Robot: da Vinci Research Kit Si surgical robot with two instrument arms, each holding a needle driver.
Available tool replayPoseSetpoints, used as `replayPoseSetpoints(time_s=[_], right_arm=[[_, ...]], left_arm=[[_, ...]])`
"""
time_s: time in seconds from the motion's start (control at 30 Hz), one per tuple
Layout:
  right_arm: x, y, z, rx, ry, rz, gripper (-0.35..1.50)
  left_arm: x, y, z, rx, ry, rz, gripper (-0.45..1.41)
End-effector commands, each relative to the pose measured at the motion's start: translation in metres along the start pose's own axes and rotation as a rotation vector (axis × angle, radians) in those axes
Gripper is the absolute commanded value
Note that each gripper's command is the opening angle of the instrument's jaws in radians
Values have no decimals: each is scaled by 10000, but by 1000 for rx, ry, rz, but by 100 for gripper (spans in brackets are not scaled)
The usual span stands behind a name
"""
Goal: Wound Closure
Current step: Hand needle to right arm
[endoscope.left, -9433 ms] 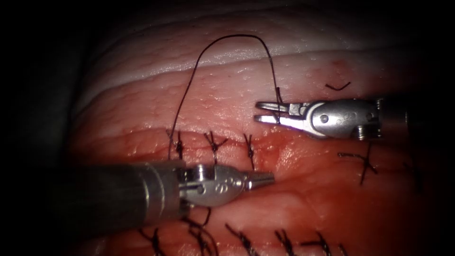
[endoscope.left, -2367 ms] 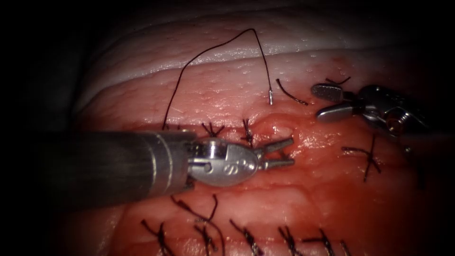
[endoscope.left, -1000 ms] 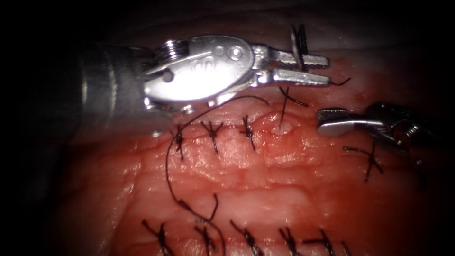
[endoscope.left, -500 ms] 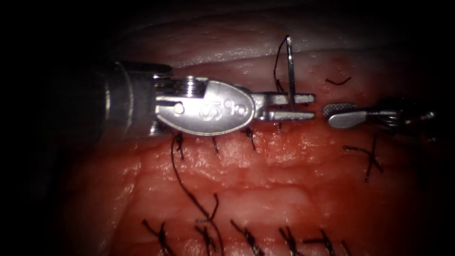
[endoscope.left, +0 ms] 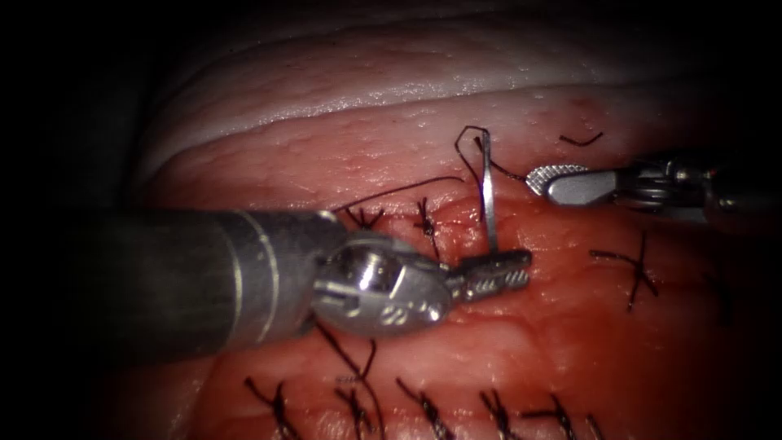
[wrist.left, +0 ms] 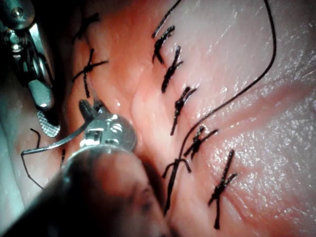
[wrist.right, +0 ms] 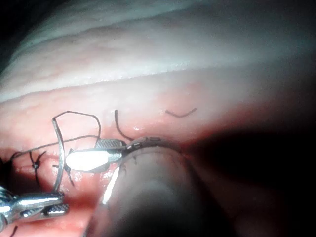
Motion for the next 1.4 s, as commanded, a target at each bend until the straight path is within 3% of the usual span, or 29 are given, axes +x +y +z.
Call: replayPoseSetpoints(time_s=[0.03,0.3,0.9,1.0,1.03,1.07,1.1,1.2,1.23,1.27,1.37,1.4], right_arm=[[-1,3,14,2,0,-2,125],[-6,-2,31,-6,10,1,126],[-10,-5,58,-24,-47,-35,94],[-10,-5,59,-36,-57,-41,74],[-10,-5,58,-44,-65,-41,-5],[-10,-5,58,-44,-65,-41,-5],[-7,-4,57,-98,-90,-45,-35],[-6,-2,58,-150,-88,-88,-35],[-6,-2,58,-148,-86,-88,-35],[-5,-2,57,-150,-84,-88,-35],[-4,-2,56,-133,-71,-165,-35],[-3,-1,55,-114,-72,-200,-35]], left_arm=[[-1,1,7,4,-12,9,-45],[0,0,12,6,3,23,-45],[5,1,13,1,20,35,-45],[6,1,13,-5,21,41,-45],[7,1,13,-8,21,41,-45],[7,1,13,-8,21,41,-45],[7,1,12,-12,23,48,-45],[8,1,11,-12,24,47,-45],[8,0,11,-12,24,46,-33],[9,-2,11,-13,25,44,69],[10,-4,6,43,37,-16,105],[11,-3,4,47,43,-40,106]])
